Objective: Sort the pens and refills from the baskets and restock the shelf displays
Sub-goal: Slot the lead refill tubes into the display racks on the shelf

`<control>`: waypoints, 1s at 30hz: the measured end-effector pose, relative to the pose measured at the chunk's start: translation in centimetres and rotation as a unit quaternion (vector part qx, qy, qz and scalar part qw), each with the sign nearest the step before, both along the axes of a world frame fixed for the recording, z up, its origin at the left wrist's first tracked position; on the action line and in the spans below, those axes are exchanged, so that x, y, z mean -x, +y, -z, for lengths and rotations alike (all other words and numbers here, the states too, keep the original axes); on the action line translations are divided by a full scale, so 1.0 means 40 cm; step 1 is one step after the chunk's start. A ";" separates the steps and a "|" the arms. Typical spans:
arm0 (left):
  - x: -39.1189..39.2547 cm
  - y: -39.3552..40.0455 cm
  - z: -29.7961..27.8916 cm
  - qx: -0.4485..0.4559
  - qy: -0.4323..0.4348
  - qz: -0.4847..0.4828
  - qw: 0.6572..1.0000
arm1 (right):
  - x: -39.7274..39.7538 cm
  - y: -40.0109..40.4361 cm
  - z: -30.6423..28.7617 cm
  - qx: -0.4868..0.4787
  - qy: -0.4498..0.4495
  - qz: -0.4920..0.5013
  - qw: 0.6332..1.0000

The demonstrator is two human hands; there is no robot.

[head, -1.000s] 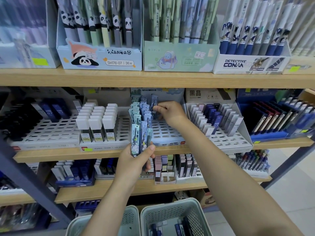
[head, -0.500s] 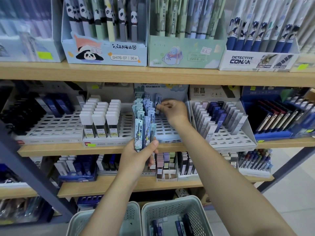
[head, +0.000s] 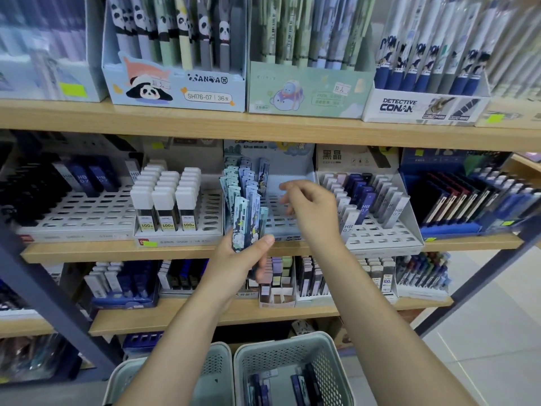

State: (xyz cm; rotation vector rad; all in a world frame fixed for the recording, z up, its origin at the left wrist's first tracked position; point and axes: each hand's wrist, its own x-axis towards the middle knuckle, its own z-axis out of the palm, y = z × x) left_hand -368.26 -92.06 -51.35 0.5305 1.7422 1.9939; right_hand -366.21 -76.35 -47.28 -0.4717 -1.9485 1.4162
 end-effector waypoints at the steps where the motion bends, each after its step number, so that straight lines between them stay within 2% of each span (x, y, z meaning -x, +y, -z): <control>1: 0.000 -0.001 0.000 -0.003 -0.003 0.005 1.000 | -0.030 -0.015 -0.012 0.020 -0.008 -0.048 0.999; 4: -0.011 -0.005 -0.003 -0.006 -0.033 0.028 0.999 | -0.091 -0.049 -0.033 0.042 -0.078 -0.168 0.982; 6: -0.022 -0.009 -0.001 0.000 -0.035 0.049 0.998 | -0.099 -0.054 -0.031 0.068 -0.086 -0.189 0.976; 14: -0.044 -0.018 0.005 -0.003 -0.020 0.041 0.999 | -0.125 -0.032 -0.046 0.124 -0.022 -0.148 0.981; 19: -0.046 -0.030 0.012 0.043 0.015 0.014 0.999 | -0.135 -0.045 -0.041 0.047 -0.077 -0.165 0.982; 24: -0.032 -0.051 0.006 0.061 0.012 -0.037 0.997 | -0.076 -0.011 -0.061 0.106 -0.002 -0.103 0.989; 30: -0.031 -0.053 0.011 0.084 0.025 -0.042 0.995 | 0.031 0.016 -0.040 0.149 -0.021 -0.085 0.985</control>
